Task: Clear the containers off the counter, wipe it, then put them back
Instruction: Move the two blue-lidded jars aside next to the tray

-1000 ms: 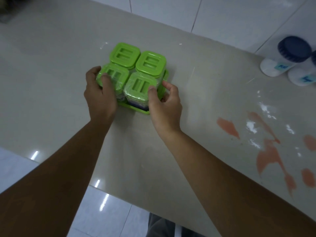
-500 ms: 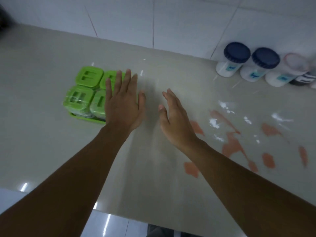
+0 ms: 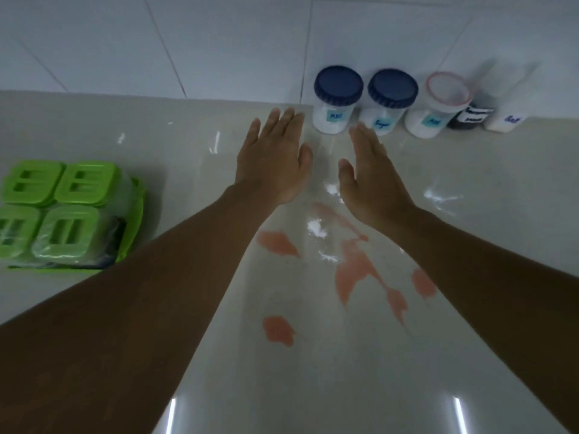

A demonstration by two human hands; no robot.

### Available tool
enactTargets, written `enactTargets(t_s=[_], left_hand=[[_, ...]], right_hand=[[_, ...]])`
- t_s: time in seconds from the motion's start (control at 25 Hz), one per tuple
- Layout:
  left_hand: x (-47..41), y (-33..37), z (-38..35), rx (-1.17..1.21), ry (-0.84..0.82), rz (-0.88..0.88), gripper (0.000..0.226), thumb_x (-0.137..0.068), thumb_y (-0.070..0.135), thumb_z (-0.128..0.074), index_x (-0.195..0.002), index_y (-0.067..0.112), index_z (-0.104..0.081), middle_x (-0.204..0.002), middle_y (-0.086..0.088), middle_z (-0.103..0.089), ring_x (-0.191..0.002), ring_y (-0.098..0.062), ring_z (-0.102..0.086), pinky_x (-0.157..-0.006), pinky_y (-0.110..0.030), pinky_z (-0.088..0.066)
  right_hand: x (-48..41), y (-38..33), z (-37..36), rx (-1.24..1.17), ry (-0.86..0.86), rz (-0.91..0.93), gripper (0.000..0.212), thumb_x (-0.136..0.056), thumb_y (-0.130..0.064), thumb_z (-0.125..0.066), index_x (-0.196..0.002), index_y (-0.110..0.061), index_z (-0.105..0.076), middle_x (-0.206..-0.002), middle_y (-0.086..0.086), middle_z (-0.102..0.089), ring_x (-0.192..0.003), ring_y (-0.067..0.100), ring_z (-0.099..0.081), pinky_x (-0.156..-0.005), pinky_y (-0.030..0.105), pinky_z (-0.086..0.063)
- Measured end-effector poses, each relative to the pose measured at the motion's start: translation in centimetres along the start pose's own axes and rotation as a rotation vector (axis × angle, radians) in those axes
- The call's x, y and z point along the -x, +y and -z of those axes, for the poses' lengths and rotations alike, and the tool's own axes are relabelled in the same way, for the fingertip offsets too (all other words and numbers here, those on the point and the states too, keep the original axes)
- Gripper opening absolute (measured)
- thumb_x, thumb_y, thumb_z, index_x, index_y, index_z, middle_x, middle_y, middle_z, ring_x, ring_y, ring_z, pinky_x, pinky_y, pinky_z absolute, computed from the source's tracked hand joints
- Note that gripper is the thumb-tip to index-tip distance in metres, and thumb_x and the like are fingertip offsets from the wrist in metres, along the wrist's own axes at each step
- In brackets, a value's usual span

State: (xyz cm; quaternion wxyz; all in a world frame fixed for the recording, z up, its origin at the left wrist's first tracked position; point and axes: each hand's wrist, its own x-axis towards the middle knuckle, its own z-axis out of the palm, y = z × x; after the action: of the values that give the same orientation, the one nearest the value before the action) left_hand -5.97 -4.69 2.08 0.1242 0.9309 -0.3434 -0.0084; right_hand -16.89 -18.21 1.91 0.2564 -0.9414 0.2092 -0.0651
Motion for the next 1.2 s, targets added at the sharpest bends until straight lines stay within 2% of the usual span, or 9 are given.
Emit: enactTargets(t_s=[0.12, 0.28, 0.48, 0.6, 0.68, 0.8, 0.88, 0.96, 1.2], left_hand=[[-3.5, 2.0, -1.1, 0.019, -0.033, -0.015, 0.065, -0.105, 0.038, -0.035, -0.162, 0.016, -0.012, -0.171, -0.004, -0.011, -0.158, -0.023, -0.007, -0.129, -0.043, -0.008], [-8.0, 3.7, -1.8, 0.009, -0.026, -0.045, 0.073, -0.103, 0.04, -0.043, -0.162, 0.022, -0.004, -0.171, -0.005, -0.002, -0.158, -0.028, -0.004, -0.129, -0.046, -0.009], [-12.1, 5.0, -3.6, 0.065, -0.031, 0.016, 0.077, -0.1, 0.043, -0.053, -0.162, 0.025, -0.011, -0.171, -0.002, 0.0, -0.158, -0.029, 0.0, -0.126, -0.047, -0.022], [-13.1, 5.4, -4.7, 0.14, 0.027, 0.079, 0.074, -0.097, 0.039, -0.061, -0.16, 0.023, -0.023, -0.171, -0.001, -0.01, -0.157, -0.03, -0.007, -0.122, -0.046, -0.032], [-13.6, 5.4, -5.2, 0.192, 0.111, 0.066, 0.071, -0.093, 0.036, -0.068, -0.153, 0.02, -0.036, -0.166, -0.005, -0.022, -0.152, -0.031, -0.024, -0.117, -0.044, -0.04], [-13.9, 5.1, -5.1, 0.267, 0.177, 0.052, 0.064, -0.086, 0.031, -0.076, -0.141, 0.017, -0.047, -0.155, -0.006, -0.037, -0.134, -0.029, -0.042, -0.104, -0.039, -0.049], [-13.6, 5.1, -4.8, 0.292, 0.164, 0.067, 0.063, -0.083, 0.028, -0.079, -0.137, 0.018, -0.048, -0.147, -0.009, -0.042, -0.129, -0.028, -0.044, -0.099, -0.039, -0.051], [-13.2, 5.1, -4.5, 0.297, 0.161, 0.095, 0.066, -0.08, 0.03, -0.081, -0.135, 0.019, -0.046, -0.14, -0.011, -0.043, -0.126, -0.028, -0.046, -0.097, -0.038, -0.053], [-7.9, 3.5, -3.0, 0.325, 0.194, 0.093, 0.081, -0.079, 0.031, -0.083, -0.145, 0.02, -0.038, -0.146, -0.011, -0.036, -0.128, -0.03, -0.047, -0.099, -0.038, -0.054]], right_hand=[[-2.9, 2.7, 2.0, 0.068, 0.014, -0.037, 0.068, -0.103, -0.015, -0.047, -0.161, -0.006, -0.011, -0.171, 0.011, -0.007, -0.159, 0.026, -0.004, -0.129, 0.041, -0.011], [-7.4, 5.0, 3.4, 0.205, -0.031, -0.1, 0.083, -0.096, -0.012, -0.05, -0.161, -0.004, 0.001, -0.171, 0.013, 0.007, -0.158, 0.031, 0.01, -0.128, 0.043, 0.003], [-11.5, 7.3, 3.5, 0.403, -0.035, -0.154, 0.084, -0.1, -0.03, -0.049, -0.161, -0.005, 0.002, -0.169, 0.017, 0.011, -0.157, 0.036, 0.011, -0.128, 0.047, 0.005], [-13.1, 7.7, 3.0, 0.427, 0.046, -0.132, 0.08, -0.101, -0.04, -0.05, -0.159, -0.002, -0.009, -0.169, 0.023, 0.003, -0.157, 0.04, 0.006, -0.128, 0.048, 0.004], [-13.9, 7.9, 2.7, 0.403, 0.117, -0.134, 0.078, -0.1, -0.04, -0.054, -0.156, -0.002, -0.015, -0.167, 0.026, -0.008, -0.156, 0.042, 0.0, -0.127, 0.049, 0.003], [-14.2, 8.1, 2.2, 0.27, 0.241, -0.069, 0.07, -0.09, -0.037, -0.069, -0.144, -0.006, -0.035, -0.149, 0.019, -0.039, -0.148, 0.039, -0.028, -0.128, 0.049, -0.008], [-13.3, 8.2, 1.7, 0.123, 0.344, 0.007, 0.064, -0.082, -0.032, -0.078, -0.132, -0.009, -0.046, -0.136, 0.013, -0.047, -0.133, 0.031, -0.044, -0.122, 0.043, -0.027], [-11.9, 8.1, 1.2, -0.046, 0.405, 0.074, 0.065, -0.076, -0.026, -0.082, -0.128, -0.007, -0.049, -0.134, 0.013, -0.048, -0.126, 0.026, -0.049, -0.109, 0.033, -0.045], [-6.2, 5.3, 0.5, -0.271, 0.498, 0.168, 0.072, -0.073, -0.019, -0.085, -0.133, -0.005, -0.048, -0.137, 0.017, -0.041, -0.127, 0.012, -0.044, -0.094, 0.001, -0.042]])
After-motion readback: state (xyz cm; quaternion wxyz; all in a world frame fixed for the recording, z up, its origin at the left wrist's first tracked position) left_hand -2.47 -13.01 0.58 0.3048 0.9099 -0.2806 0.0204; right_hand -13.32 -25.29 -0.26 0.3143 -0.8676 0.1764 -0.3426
